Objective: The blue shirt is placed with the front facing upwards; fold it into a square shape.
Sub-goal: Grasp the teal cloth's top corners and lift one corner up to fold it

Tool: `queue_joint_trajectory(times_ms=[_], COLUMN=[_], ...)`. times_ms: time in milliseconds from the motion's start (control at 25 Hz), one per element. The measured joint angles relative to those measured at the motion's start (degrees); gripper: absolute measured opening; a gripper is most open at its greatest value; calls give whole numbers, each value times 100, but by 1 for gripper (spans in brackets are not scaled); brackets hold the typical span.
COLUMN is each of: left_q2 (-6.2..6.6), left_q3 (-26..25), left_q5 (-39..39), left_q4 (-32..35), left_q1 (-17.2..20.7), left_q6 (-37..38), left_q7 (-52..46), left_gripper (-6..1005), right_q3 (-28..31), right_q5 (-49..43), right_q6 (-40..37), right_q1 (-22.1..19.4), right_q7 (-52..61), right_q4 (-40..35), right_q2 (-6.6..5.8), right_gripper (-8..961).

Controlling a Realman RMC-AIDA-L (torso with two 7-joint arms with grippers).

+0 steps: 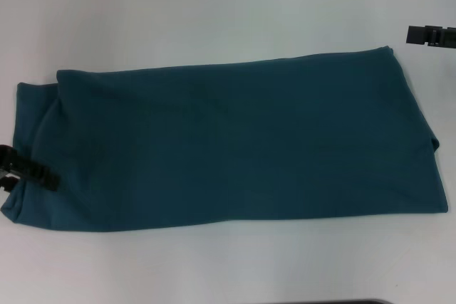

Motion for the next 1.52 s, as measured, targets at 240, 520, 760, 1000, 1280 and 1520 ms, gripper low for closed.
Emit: queue_joint_trajectory(times_ms=[240, 520, 760, 1000, 1280, 1520], left_q2=[-26, -22, -11, -8, 8, 78], left_q3=[37, 39, 14, 27, 9, -3], left_q5=[3, 8, 9, 16, 36, 18], left_q4=[-21, -21, -14, 9, -7, -23], left_q1=[-32, -46, -42, -5, 27, 88], left_q6=[2, -31, -59, -132, -195, -190], left_q7=[-8, -60, -72, -75, -72, -33], left_gripper=[796, 629, 407, 265, 41, 31], right_q3=[-1, -1, -1, 0, 0, -1], right_q5=[0, 0, 0, 1, 9, 9], right_q6=[5, 8, 7, 4, 2, 15], right_q1=[17, 17, 17, 17, 16, 17], right_q7=[0, -10, -13, -6, -12, -15], right_q4=[0, 0, 0, 10, 36, 48], right_q2=[0, 0, 0, 0, 0, 33], right_gripper=[909, 909, 909, 908, 908, 800])
